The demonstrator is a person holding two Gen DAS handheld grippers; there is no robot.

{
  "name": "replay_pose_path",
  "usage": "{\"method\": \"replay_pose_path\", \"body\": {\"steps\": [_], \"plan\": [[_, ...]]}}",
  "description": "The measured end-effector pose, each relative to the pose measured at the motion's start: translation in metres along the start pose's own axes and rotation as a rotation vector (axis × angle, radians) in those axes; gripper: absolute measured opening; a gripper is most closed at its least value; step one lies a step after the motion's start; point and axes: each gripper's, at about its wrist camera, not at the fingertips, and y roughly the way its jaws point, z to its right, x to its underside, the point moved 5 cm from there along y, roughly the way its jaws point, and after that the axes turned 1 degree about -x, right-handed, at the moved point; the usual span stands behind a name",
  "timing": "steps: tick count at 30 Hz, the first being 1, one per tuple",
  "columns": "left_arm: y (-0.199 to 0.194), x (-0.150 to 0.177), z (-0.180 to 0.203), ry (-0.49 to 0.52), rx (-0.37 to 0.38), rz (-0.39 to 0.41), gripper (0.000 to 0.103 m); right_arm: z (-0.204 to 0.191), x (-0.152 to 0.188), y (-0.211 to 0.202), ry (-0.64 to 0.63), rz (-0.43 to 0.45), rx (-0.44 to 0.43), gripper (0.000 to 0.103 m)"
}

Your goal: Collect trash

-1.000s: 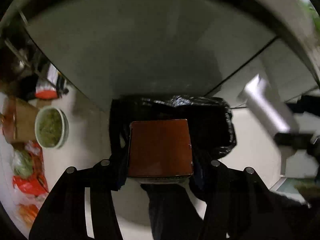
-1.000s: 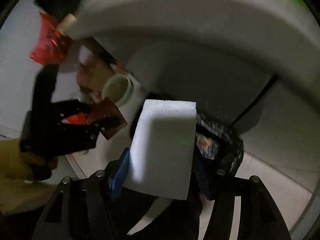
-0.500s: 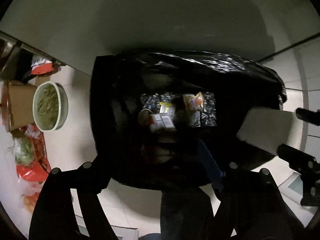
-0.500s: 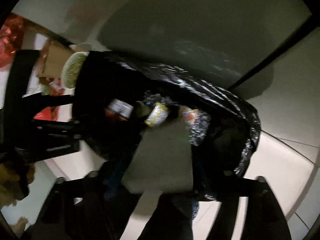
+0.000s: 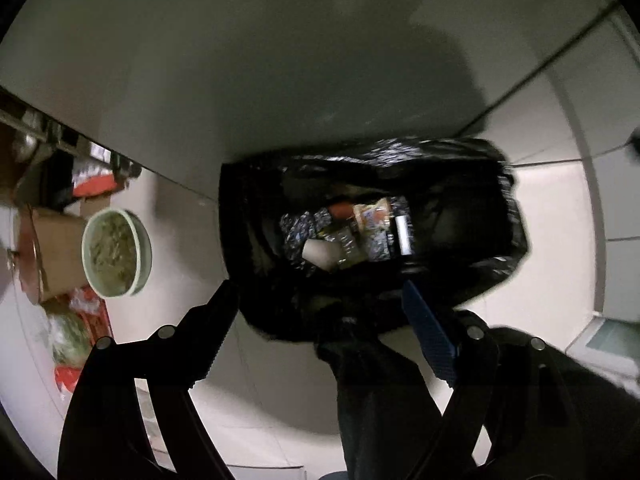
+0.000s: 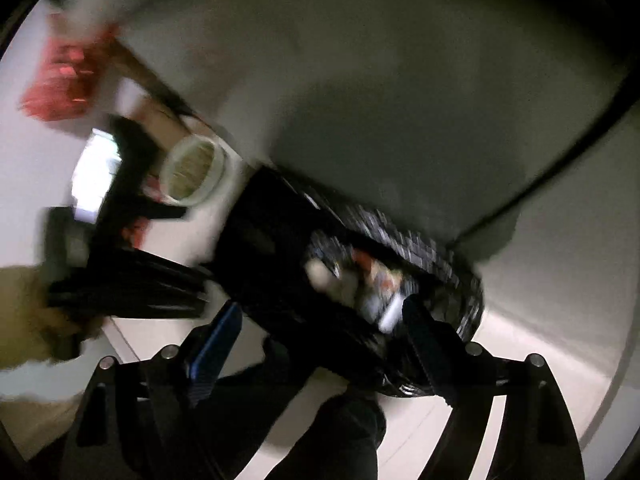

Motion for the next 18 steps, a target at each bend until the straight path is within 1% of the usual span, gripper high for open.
{"method": "replay_pose_path", "body": {"steps": [1,2,4,6,7,9,10,13,15,17,18], "plan": [[-0.011,0.002,0.002,0.005,0.006,0.010,0.082,-0.008,-0.006,-0.035,-0.035,0.063,0.006,0.085],[-0.020,0.003,0.002,0.008,0.011,0.018,0.084,-0.012,-0.010,-0.060,-0.064,0.111,0.022,0.087],[-0.041,0.005,0.007,0.011,0.023,0.046,0.085,-0.020,-0.020,-0.123,-0.148,0.253,0.095,0.098],[-0.050,0.004,0.008,0.012,0.025,0.055,0.085,-0.015,-0.026,-0.162,-0.210,0.344,0.199,0.098],[-0.055,0.003,0.010,0.008,0.030,0.061,0.085,-0.009,-0.030,-0.175,-0.240,0.368,0.264,0.098],[-0.061,-0.001,0.012,0.001,0.042,0.070,0.085,0.007,-0.035,-0.185,-0.273,0.379,0.346,0.098],[-0.065,-0.004,0.016,0.001,0.045,0.080,0.085,0.021,-0.038,-0.184,-0.280,0.368,0.381,0.098],[-0.071,-0.010,0.021,0.023,0.027,0.102,0.085,0.053,-0.044,-0.173,-0.278,0.337,0.390,0.098],[-0.074,-0.012,0.025,0.028,0.018,0.108,0.085,0.072,-0.051,-0.159,-0.297,0.296,0.386,0.098],[-0.078,-0.012,0.025,0.016,0.012,0.116,0.085,0.079,-0.057,-0.144,-0.309,0.262,0.381,0.097],[-0.079,-0.011,0.025,0.009,0.011,0.117,0.085,0.083,-0.060,-0.142,-0.313,0.253,0.370,0.094]]}}
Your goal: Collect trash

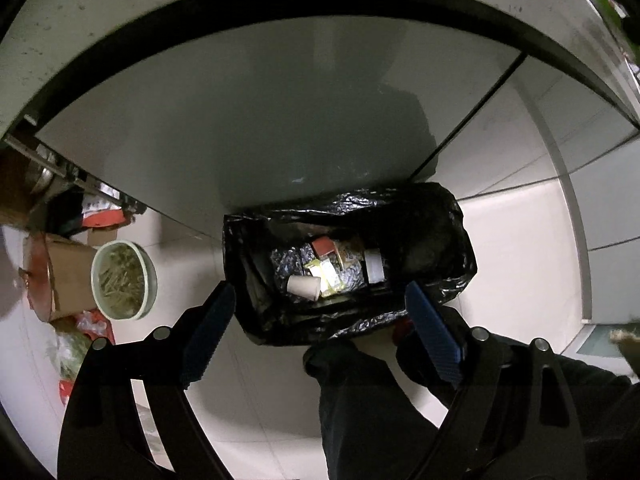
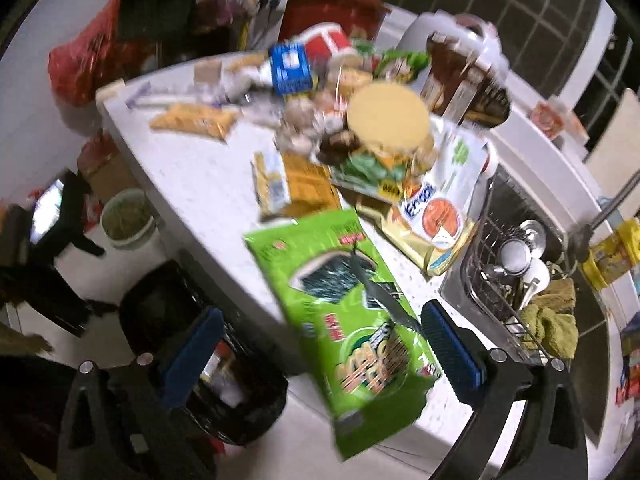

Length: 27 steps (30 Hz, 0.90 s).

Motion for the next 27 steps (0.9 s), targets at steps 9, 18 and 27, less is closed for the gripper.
{"method": "replay_pose_path", "body": {"steps": [9,18,27], "plan": [[-0.002,0.005,-0.006,-0.066,-0.022,-0.009,0.085,0.000,0.006,0.011,0.000,-0.070,-0.140,0.050],[-0.059,-0.011,0.013,0.017,0.050,0.109,0.085,0.008,-0.005,-0.013,0.207,-0.022,-0.316,0.019],[-0.149,-0.081,-0.008,-0.069,0.058,0.414,0.090,0.007,-0.043,-0.061,0.326,0.146,-0.357,0.017]]}}
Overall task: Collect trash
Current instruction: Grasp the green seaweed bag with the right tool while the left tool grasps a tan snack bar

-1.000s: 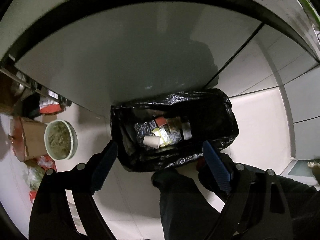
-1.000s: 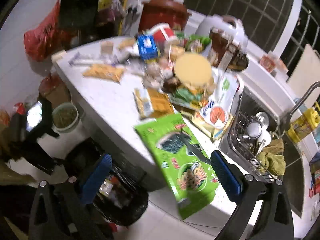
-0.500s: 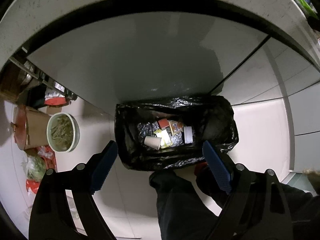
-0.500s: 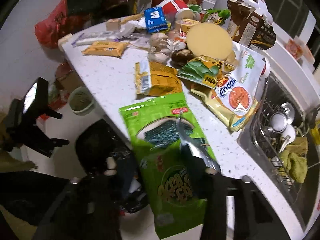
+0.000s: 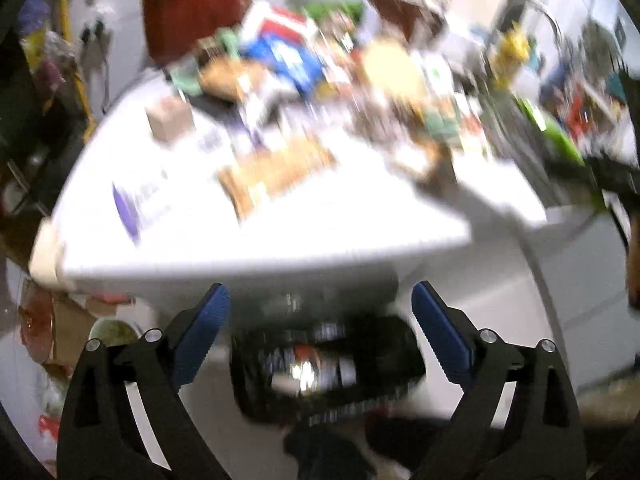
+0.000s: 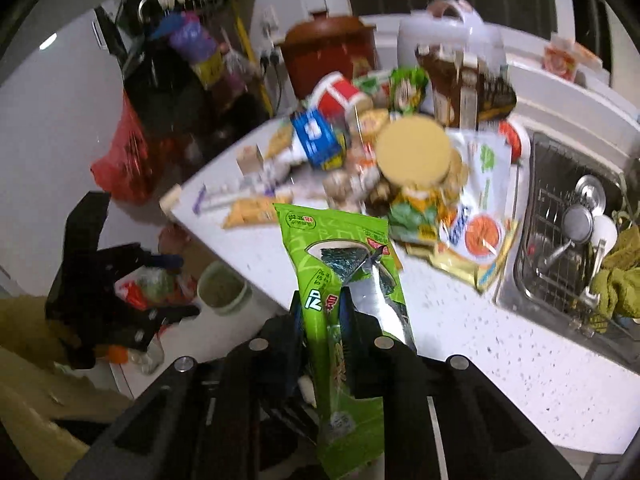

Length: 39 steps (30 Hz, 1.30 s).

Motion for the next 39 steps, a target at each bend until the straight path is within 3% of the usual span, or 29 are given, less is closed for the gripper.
{"method": "replay_pose_path", "body": {"steps": [2,6,10,15,16,17,18,20,25,30,35,39], "plan": [[0.014,-0.021,-0.004,0.001,-0.025,0.023,0.090,-0.002,-0.005,0.000,0.018,0.020,-0.008,0.017],[0.045,-0.051,0.005,0.183,-0.059,0.013,0.090,-0.004,-0.010,0.000,0.058,0.050,-0.017,0.017],[0.078,-0.063,0.010,0.419,-0.080,-0.058,0.091,-0.004,-0.008,-0.001,0.091,0.069,-0.023,0.017],[0.087,-0.071,0.012,0.516,0.014,-0.071,0.087,-0.004,-0.004,-0.002,0.122,0.083,-0.015,0.017],[0.089,-0.071,0.013,0.516,0.045,-0.075,0.083,-0.003,-0.003,-0.002,0.131,0.086,-0.014,0.017],[0.089,-0.071,0.013,0.500,0.103,-0.091,0.062,-0.002,-0.003,-0.002,0.141,0.089,-0.011,0.017],[0.093,-0.075,0.011,0.457,0.173,-0.108,0.054,-0.001,-0.002,-0.003,0.147,0.092,-0.009,0.017],[0.093,-0.077,0.009,0.434,0.179,-0.095,0.037,-0.001,-0.001,-0.003,0.160,0.100,-0.006,0.017],[0.089,-0.075,0.005,0.380,0.217,-0.095,0.035,-0.003,-0.003,-0.003,0.168,0.112,-0.010,0.017],[0.059,-0.068,0.005,0.309,0.290,-0.059,0.035,-0.009,-0.008,-0.007,0.148,0.120,-0.022,0.017],[0.008,-0.033,0.007,0.246,0.347,-0.060,0.035,-0.025,-0.003,-0.008,0.112,0.068,-0.080,0.017],[-0.008,0.019,0.007,0.208,0.373,-0.164,0.035,-0.054,0.021,-0.002,0.060,-0.058,-0.186,0.017]]}}
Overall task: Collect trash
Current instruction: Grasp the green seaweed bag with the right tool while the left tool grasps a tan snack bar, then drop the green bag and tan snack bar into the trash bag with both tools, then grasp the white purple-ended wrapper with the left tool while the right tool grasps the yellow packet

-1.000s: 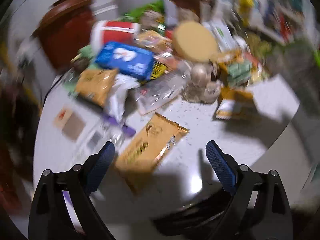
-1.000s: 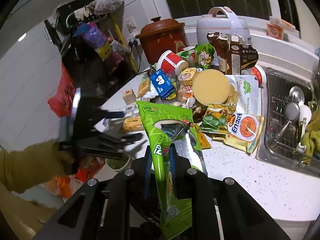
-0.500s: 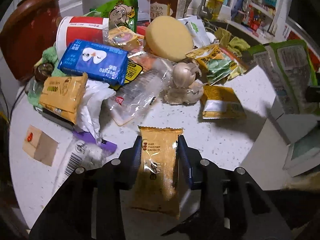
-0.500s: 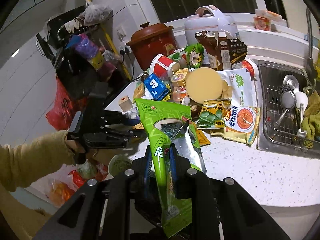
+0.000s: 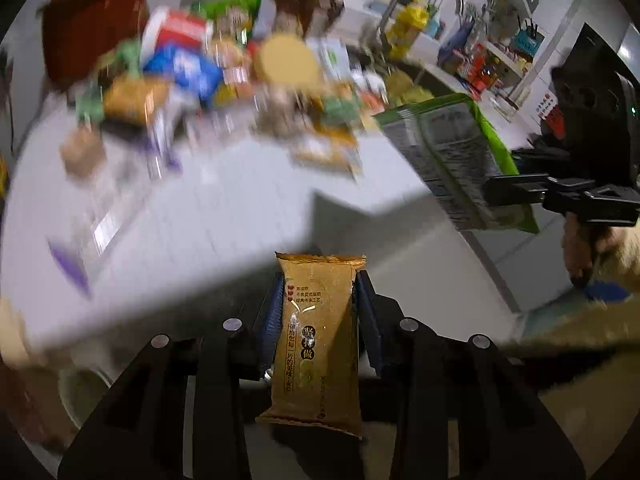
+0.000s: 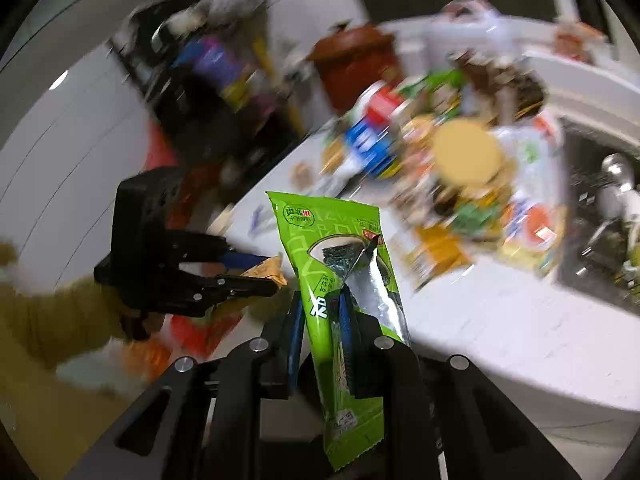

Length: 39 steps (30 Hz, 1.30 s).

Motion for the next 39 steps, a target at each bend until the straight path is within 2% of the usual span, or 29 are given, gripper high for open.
{"method": "replay_pose_path", "body": {"steps": [3,5,11,12,13,14,15,16,18,21,23,24,27,29,30,32,34,35,37,39], "plan": [[0.031,0.041,-0.005,-0.071,-0.002,-0.104,0.035,-0.007,0.033,0.028,-0.002,-0.134,-0.050,0.017],[0.067,0.070,-0.016,-0.137,-0.005,-0.170,0.035,0.002,0.057,0.056,0.048,-0.206,-0.080,0.017],[0.184,0.134,-0.064,-0.251,-0.119,-0.314,0.035,0.062,0.131,0.169,0.159,-0.363,-0.001,0.017],[0.207,0.142,-0.075,-0.273,-0.150,-0.343,0.037,0.074,0.142,0.189,0.172,-0.383,0.027,0.018],[0.218,0.150,-0.082,-0.283,-0.168,-0.365,0.047,0.084,0.152,0.206,0.180,-0.404,0.058,0.025],[0.234,0.158,-0.089,-0.290,-0.199,-0.391,0.065,0.097,0.164,0.225,0.196,-0.432,0.101,0.028],[0.250,0.166,-0.098,-0.298,-0.241,-0.418,0.073,0.107,0.174,0.239,0.199,-0.447,0.138,0.036],[0.258,0.171,-0.103,-0.304,-0.254,-0.433,0.077,0.116,0.184,0.253,0.191,-0.460,0.177,0.047],[0.279,0.184,-0.114,-0.333,-0.274,-0.482,0.077,0.129,0.198,0.270,0.181,-0.496,0.235,0.054],[0.289,0.193,-0.120,-0.378,-0.279,-0.505,0.077,0.138,0.214,0.280,0.192,-0.534,0.272,0.054],[0.282,0.194,-0.117,-0.375,-0.282,-0.494,0.077,0.134,0.212,0.274,0.192,-0.518,0.274,0.057],[0.276,0.193,-0.115,-0.367,-0.283,-0.494,0.077,0.131,0.208,0.269,0.186,-0.511,0.280,0.063],[0.253,0.193,-0.108,-0.349,-0.280,-0.485,0.077,0.110,0.180,0.239,0.151,-0.457,0.248,0.064],[0.226,0.179,-0.094,-0.336,-0.240,-0.429,0.077,0.088,0.152,0.209,0.109,-0.393,0.198,0.064],[0.210,0.169,-0.088,-0.324,-0.236,-0.401,0.077,0.073,0.131,0.188,0.073,-0.339,0.176,0.065],[0.174,0.152,-0.078,-0.302,-0.226,-0.344,0.077,0.045,0.091,0.147,0.017,-0.241,0.142,0.075],[0.139,0.132,-0.068,-0.288,-0.232,-0.280,0.083,0.021,0.048,0.101,-0.037,-0.105,0.129,0.095],[0.126,0.123,-0.064,-0.286,-0.237,-0.248,0.087,0.015,0.033,0.085,-0.057,-0.048,0.130,0.098],[0.101,0.104,-0.056,-0.285,-0.258,-0.184,0.089,0.008,-0.003,0.053,-0.101,0.080,0.172,0.098],[0.087,0.087,-0.050,-0.298,-0.277,-0.143,0.089,0.014,-0.022,0.043,-0.108,0.138,0.229,0.098]]}}
